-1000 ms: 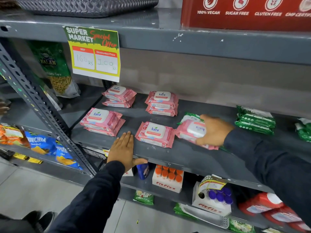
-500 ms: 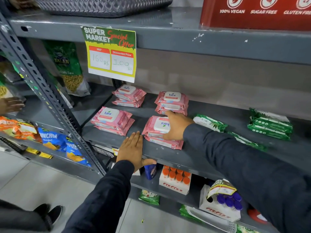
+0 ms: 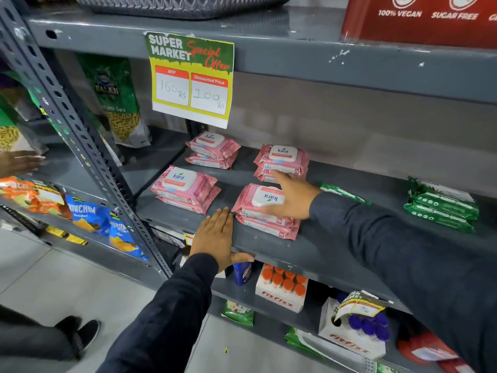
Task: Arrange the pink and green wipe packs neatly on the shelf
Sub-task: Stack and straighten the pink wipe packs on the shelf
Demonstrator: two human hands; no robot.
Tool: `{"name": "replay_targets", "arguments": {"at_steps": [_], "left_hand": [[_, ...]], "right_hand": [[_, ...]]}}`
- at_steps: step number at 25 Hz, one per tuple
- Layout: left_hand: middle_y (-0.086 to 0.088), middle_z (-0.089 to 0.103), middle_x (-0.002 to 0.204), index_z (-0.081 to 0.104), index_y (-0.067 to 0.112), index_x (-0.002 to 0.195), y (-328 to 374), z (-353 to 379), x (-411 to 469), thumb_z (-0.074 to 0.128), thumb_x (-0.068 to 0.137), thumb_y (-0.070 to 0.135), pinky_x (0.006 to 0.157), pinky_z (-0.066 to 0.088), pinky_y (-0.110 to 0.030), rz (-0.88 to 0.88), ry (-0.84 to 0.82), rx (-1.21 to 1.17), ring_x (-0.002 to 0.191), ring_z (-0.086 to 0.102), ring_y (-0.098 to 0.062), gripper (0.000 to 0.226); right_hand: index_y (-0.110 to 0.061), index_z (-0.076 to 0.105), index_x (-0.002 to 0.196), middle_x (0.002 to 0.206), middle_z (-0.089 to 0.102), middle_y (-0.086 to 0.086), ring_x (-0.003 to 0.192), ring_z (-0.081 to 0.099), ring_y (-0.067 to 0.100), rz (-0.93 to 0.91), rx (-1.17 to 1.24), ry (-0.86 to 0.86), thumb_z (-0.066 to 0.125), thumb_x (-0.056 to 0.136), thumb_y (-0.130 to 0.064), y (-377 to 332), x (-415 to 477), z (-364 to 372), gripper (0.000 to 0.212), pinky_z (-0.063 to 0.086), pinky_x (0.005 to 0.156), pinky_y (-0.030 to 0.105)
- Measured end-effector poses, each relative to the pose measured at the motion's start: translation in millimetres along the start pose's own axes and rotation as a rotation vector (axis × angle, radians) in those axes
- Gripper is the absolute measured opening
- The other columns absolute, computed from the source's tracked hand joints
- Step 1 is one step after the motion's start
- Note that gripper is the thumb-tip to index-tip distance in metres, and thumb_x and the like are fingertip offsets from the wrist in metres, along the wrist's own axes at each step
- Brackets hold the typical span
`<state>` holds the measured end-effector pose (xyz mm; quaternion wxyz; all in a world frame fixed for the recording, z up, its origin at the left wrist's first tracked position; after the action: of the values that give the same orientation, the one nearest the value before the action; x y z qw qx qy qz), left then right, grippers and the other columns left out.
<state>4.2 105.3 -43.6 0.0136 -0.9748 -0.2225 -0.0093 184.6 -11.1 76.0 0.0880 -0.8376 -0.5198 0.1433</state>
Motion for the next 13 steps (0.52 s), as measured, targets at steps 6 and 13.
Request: {"name": "replay_targets", "arguments": {"at_steps": [6,13], "left_hand": [[-0.014,0.012,0.159,0.01,0.004,0.149,1.1,-2.5,-0.4,0.015,0.053,0.1,0.118,0.005,-0.041,0.003,-0.012,-0.001,0.146,0.007,-0.026,0.136],[-0.012,0.009,0.16,0.007,0.005,0.149,2.1,-5.0,-0.4,0.013,0.051,0.1,0.119,0.006,-0.041,-0.008,-0.024,0.002,0.146,0.005,-0.025,0.137]], "right_hand": [[-0.033,0.037,0.138,0.144,0.042,0.003,0.127,0.041,0.028,-0.498,-0.754,-0.021,0.03,0.086,-0.051,-25.4,9.7,-42.8,0.056,0.039,0.1,0.043],[-0.038,0.005,0.148,0.157,0.019,0.005,0.13,0.035,0.028,-0.944,-1.171,-0.082,0.049,0.091,-0.009,-30.7,5.3,-32.1,0.077,0.04,0.098,0.045]]}}
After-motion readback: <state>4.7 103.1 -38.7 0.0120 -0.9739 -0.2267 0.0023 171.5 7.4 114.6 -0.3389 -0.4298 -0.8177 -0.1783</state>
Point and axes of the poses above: each hand's wrist, its own x-axis towards the middle knuckle, its own z-axis out of the palm, y = z × x, the point moved 3 cm from there along x, towards the middle knuckle
